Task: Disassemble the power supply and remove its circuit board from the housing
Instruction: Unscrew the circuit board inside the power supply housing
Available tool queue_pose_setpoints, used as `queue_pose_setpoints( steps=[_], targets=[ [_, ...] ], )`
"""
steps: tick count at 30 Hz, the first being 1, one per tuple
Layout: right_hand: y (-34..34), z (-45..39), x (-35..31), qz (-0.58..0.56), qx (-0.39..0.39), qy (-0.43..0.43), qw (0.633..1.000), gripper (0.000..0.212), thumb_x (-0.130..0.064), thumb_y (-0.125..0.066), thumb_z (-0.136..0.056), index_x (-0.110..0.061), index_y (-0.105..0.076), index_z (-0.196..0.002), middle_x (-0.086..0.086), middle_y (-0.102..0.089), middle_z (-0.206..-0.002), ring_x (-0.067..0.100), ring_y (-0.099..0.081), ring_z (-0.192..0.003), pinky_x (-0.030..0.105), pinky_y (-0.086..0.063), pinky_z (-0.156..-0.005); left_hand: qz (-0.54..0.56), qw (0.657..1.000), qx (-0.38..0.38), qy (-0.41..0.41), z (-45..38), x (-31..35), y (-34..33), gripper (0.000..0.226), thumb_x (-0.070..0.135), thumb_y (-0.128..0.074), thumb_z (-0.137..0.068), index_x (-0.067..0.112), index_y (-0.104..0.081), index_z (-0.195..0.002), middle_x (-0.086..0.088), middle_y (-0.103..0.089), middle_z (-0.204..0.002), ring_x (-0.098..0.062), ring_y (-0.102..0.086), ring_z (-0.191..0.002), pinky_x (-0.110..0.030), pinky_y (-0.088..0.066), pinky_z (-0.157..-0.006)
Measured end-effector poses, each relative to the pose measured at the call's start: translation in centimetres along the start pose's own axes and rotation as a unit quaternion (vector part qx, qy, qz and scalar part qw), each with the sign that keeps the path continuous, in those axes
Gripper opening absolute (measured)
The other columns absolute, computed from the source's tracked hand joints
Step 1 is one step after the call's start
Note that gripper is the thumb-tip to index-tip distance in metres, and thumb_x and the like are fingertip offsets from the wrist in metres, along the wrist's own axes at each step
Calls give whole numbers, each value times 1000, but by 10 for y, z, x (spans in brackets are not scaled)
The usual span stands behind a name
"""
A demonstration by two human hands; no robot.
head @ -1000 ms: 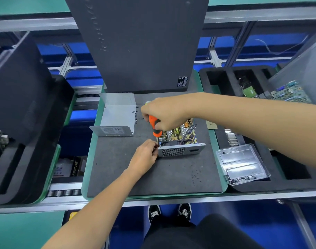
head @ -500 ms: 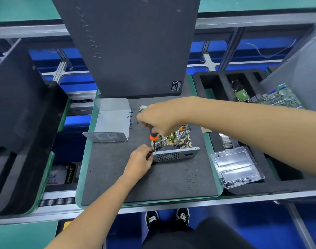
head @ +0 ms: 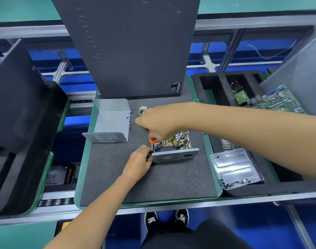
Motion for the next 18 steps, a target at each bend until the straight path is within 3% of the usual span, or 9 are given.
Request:
queue_pose_setpoints(
  steps=[3,6,9,14,18],
  targets=[
    [-1,0,-2,-68,-21,31,997,26,-1,-55,-83,-20,-45,-99,-5,-67,-93,15,-49,-87,25,-40,-65,-10,1000,-7,-6,1,0,0,18,-5,-56,-80,0,-63,-96,-13,-60,-93,-31,-58,-82,-29,-40,-73],
    [0,-1,6,-68,0,7,998,20,-12,-59,-86,-17,-47,-102,-6,-54,-84,19,-49,-86,33,-41,-66,-39,999,-20,-16,1,1,-2,19,-4,-55,-81,-2,-61,-99,-15,-59,-98,-32,-57,-85,-29,-38,-75],
    [5,-1,11,-41,34,-11,999,20,-26,-57,-90,-14,-49,-104,-6,-46,-80,23,-52,-83,31,-35,-55,-57,997,-43,-25,0,3,-4,17,0,-53,-85,-1,-58,-101,-15,-57,-102,-33,-56,-87,-31,-37,-75],
    [5,2,10,-50,50,9,997,17,-23,-57,-90,-14,-52,-103,-8,-48,-80,24,-55,-88,32,-38,-60,-75,994,-69,-27,-1,5,-5,14,3,-50,-88,2,-53,-102,-14,-52,-104,-33,-53,-85,-31,-35,-70],
    [7,2,7,-49,64,33,996,14,-23,-59,-89,-19,-49,-97,-15,-43,-73,16,-47,-80,23,-29,-51,-47,997,-60,-9,-2,3,-2,16,0,-48,-88,-1,-54,-102,-16,-55,-106,-35,-54,-86,-39,-41,-74]
  ],
)
Point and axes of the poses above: each hand's wrist, its own z-axis away from the middle knuckle, its own y-axis out of the back of the hand, x = y × z, the point moved 7 cm from there along -z, towards the middle knuckle
